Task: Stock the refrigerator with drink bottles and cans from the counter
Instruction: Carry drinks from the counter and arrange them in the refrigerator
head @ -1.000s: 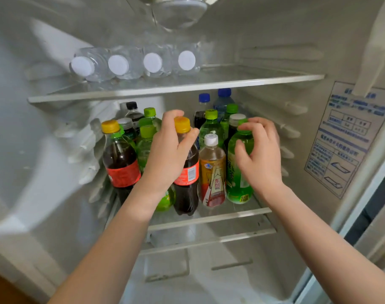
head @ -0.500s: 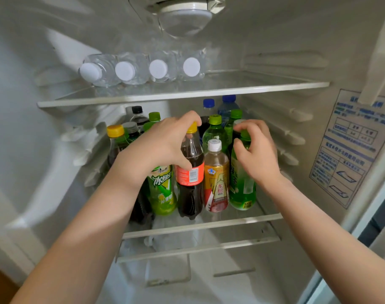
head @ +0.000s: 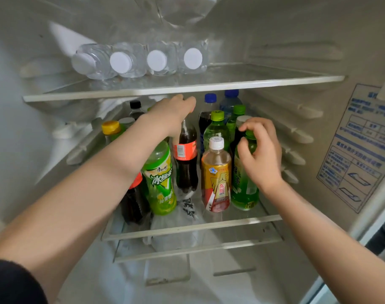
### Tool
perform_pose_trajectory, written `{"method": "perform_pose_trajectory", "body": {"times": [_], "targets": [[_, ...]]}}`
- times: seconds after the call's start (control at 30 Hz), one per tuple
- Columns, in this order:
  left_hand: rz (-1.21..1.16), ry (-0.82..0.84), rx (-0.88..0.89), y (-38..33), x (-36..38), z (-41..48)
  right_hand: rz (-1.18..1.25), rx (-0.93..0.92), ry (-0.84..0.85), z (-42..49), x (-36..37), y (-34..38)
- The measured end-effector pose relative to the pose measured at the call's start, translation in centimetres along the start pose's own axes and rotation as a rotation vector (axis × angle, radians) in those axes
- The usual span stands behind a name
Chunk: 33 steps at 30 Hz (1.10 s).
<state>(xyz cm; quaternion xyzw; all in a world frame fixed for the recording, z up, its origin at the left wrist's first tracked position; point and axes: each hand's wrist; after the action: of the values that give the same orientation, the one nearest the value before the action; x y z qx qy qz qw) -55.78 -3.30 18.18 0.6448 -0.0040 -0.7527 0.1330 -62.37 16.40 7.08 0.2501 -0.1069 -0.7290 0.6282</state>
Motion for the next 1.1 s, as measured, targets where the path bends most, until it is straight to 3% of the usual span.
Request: {"method": "perform_pose_trajectory", "body": {"times": [0.2,0.53,0.63,0.73,0.83,1.0,1.1], "targets": [[0.124,0.032,0.087,1.3,0.5,2.3,-0.014,-0.029,-0.036,0.0,0.6,-0.6],[-0.246,0.13,0.123,3.1,0.8,6.2,-0.031,-0.033,-0.09,-0.2,1.0,-0.6],[-0.192,0.102,0.19,2.7,1.2,6.9,-0.039,-0.036,-0.099,-0.2,1.0,-0.6],[0.028,0.007,0.232,2.6,1.8,7.8,-0.069,-0.037,-0.105,-0.2,1.2,-0.5],[0.149,0.028,0.172,2.2,2.2,8.9,-0.104,-0.046,-0.11,-0.1,1.2,-0.6],[-0.01,0.172,0.034,3.2,2.2,11.4,-0.123,-0.05,-0.116,-0.2,1.2,-0.8],[-0.011,0.158,-0.03,5.1,2.3,12.3,-0.128,-0.05,-0.124,-0.2,1.2,-0.9]]}}
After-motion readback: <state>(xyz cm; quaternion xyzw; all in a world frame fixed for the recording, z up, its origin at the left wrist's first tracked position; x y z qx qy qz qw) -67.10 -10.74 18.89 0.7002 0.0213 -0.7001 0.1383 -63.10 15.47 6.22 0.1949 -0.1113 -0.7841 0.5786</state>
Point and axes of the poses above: each hand's wrist, its own z-axis towards the middle knuckle, its own x-axis out of the palm, y = z × x, and after that the axes turned 2 degrees about z, right-handed
